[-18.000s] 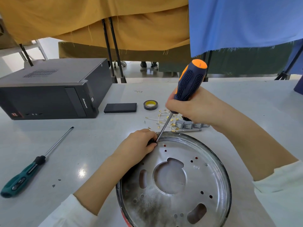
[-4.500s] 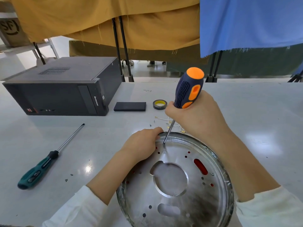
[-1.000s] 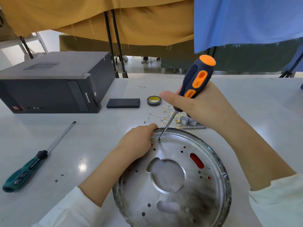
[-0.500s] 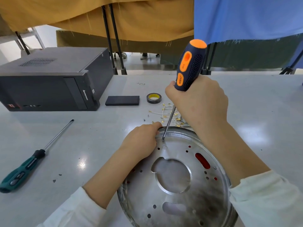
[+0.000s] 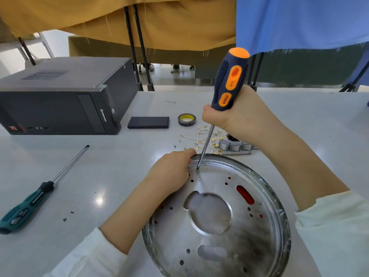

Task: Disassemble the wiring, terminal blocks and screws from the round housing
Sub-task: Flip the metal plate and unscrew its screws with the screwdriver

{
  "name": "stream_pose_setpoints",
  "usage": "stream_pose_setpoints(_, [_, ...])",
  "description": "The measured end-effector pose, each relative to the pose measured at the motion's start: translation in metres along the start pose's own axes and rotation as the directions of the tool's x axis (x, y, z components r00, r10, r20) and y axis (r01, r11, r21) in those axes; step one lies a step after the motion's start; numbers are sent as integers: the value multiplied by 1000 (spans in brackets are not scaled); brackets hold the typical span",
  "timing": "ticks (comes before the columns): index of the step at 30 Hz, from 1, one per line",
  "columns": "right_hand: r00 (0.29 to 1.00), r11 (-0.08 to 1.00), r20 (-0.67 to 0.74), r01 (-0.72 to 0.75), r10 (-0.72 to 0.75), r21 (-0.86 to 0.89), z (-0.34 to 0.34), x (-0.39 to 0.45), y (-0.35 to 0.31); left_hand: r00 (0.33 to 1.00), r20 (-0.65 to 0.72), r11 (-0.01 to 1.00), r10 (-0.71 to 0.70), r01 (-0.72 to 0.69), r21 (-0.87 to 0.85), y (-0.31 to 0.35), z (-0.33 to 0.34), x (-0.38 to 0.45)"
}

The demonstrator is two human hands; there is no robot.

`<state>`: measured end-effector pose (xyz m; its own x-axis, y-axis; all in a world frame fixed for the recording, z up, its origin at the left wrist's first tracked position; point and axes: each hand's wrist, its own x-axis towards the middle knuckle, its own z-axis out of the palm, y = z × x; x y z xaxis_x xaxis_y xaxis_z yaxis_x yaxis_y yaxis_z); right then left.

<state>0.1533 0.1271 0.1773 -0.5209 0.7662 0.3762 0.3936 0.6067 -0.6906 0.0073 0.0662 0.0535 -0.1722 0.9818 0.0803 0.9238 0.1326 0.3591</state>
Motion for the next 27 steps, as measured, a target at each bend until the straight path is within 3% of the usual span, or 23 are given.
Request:
stream_pose_setpoints(3, [978,979,-199,-95,58,-179,5,-4,0,1000,-10,1000,0,0,-4,0,1,0])
stream_pose_setpoints(6, [912,926,-410,-148,-8,-348,19,-11,-7,1000,-28,1000,0,0,-3,0,2,-1])
stream_pose_setpoints(11, [868,912,-496,-191,-15,-362,28,-10,-9,999,-39,1000,-23,24,3,2,3,-3])
stream_pose_setpoints(16, [885,956,-464,-170,41,-239,29,-11,-6,999,-42,1000,-28,28,7,4,1,-4])
stream_pose_setpoints(23, [948,988,-317,-35,-15,-151,31,-10,-10,999,-24,999,22,-21,29,5,-3,-4])
stream_pose_setpoints(27, [993,994,-106,33,-44,-100,26,-2,-8,1000,-6,999,22,-22,45,4,-3,-3])
